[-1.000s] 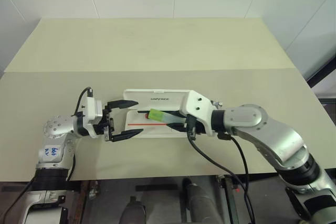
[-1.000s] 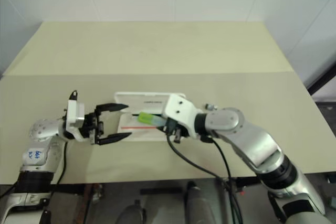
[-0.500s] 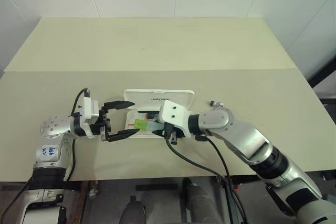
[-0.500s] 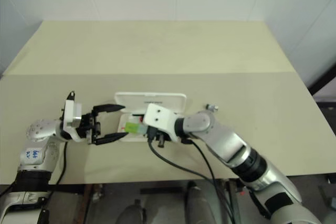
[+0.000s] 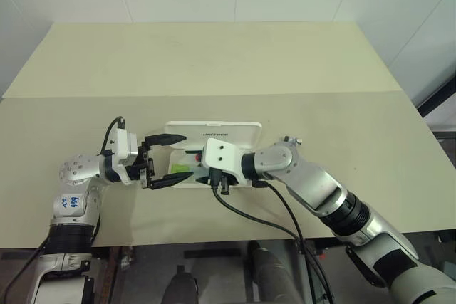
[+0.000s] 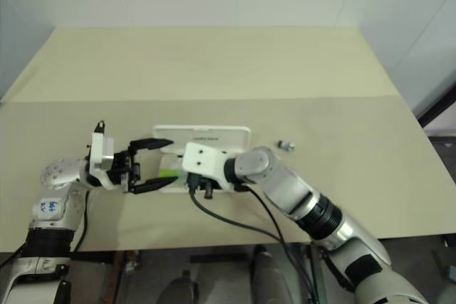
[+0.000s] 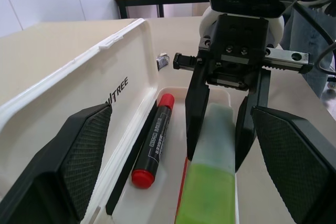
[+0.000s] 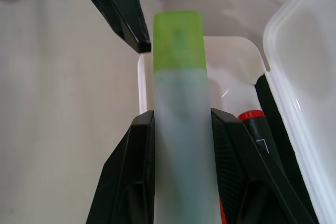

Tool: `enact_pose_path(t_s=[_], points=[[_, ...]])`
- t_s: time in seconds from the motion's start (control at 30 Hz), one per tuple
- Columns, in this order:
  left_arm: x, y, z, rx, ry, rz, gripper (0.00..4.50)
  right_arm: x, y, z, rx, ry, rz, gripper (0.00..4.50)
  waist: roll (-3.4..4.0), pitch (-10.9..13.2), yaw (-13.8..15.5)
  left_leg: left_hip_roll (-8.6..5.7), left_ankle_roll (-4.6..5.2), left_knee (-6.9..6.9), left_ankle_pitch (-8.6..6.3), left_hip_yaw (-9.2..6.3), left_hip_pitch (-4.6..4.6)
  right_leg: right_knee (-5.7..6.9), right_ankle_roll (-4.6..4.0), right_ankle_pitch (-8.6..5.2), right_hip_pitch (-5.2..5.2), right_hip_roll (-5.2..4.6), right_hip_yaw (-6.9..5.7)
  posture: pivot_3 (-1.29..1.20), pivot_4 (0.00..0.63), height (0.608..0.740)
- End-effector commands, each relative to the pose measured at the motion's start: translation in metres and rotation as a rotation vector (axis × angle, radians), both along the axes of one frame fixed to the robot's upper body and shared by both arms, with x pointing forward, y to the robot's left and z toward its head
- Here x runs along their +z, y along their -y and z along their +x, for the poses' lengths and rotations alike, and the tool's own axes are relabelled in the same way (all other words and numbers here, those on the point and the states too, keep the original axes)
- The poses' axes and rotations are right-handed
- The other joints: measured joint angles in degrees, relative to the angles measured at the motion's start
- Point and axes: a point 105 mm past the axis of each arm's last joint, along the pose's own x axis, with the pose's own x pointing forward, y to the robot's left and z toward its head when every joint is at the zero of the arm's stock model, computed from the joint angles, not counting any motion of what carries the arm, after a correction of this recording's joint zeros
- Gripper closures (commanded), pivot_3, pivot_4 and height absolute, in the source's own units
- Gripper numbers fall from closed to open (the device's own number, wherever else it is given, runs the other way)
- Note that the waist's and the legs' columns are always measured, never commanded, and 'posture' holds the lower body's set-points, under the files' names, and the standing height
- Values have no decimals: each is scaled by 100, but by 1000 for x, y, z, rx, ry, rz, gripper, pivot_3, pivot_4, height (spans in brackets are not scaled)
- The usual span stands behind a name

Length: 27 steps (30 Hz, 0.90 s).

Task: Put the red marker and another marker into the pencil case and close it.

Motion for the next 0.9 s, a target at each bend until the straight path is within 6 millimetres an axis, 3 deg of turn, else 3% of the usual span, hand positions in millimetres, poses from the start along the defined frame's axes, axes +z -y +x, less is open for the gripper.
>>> enact_pose_path(t_s=[0.03,0.23,0.27,0.5,0.9], points=[[10,4,0,-12,49,-9,0,11,-4,-2,32,41,21,2353,0,0,-3,0,0,1,0,0,0,1,-4,-2,0,0,0,0,150,740],[10,7,0,-20,51,-15,0,14,-4,-2,30,49,27,168,0,0,-9,0,0,3,0,0,-1,14,-11,-6,1,0,0,0,150,740],[10,8,0,-21,50,-16,0,14,-4,-1,28,50,29,41,0,0,-9,0,0,4,0,0,0,16,-11,-6,1,0,0,0,150,740],[12,13,-2,-43,53,-30,0,22,2,-10,35,44,47,41,0,0,-5,0,0,4,0,0,0,17,-10,-6,0,0,0,0,150,740],[22,42,-14,-146,74,-89,0,38,46,-43,-119,-106,153,41,-1,0,34,0,0,7,0,-1,-13,12,-15,-8,2,-1,-2,0,150,740]])
